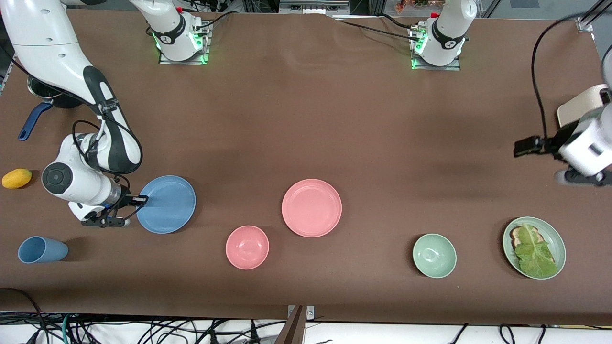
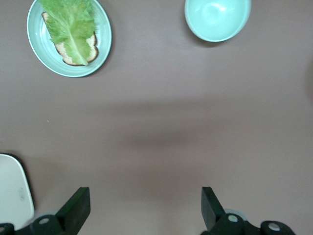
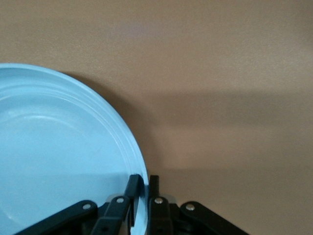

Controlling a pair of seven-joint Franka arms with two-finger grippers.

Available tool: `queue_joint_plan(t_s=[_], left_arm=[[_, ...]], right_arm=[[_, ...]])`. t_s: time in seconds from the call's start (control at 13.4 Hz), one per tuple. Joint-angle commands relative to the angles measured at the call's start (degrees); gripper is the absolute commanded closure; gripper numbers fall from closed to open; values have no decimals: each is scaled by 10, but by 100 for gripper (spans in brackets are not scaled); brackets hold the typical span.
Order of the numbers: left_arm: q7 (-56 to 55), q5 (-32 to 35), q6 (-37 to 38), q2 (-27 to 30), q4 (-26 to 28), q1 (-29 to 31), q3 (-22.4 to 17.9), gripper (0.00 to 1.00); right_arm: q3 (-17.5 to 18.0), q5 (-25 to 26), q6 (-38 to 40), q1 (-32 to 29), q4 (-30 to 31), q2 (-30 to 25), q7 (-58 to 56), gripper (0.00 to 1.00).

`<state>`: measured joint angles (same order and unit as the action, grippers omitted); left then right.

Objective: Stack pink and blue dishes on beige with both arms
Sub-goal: 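Lift the blue plate with the right gripper and carry it over the pink plate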

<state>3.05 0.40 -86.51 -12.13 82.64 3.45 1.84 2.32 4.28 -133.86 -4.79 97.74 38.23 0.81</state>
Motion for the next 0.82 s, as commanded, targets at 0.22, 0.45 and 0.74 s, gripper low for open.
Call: queue_joint_plan(t_s=[0.22, 0.45, 0.74], left_arm=[[9, -26, 16, 86, 45, -18, -17, 0], [13, -20, 6, 98, 64, -30, -17, 0], [13, -11, 4, 98, 64, -23, -15, 0]], right_arm=[[43, 6, 151, -2, -76, -53, -10, 100], [85, 5, 247, -2, -152, -64, -7, 100], [141, 3, 314, 9, -215, -63, 14, 100]])
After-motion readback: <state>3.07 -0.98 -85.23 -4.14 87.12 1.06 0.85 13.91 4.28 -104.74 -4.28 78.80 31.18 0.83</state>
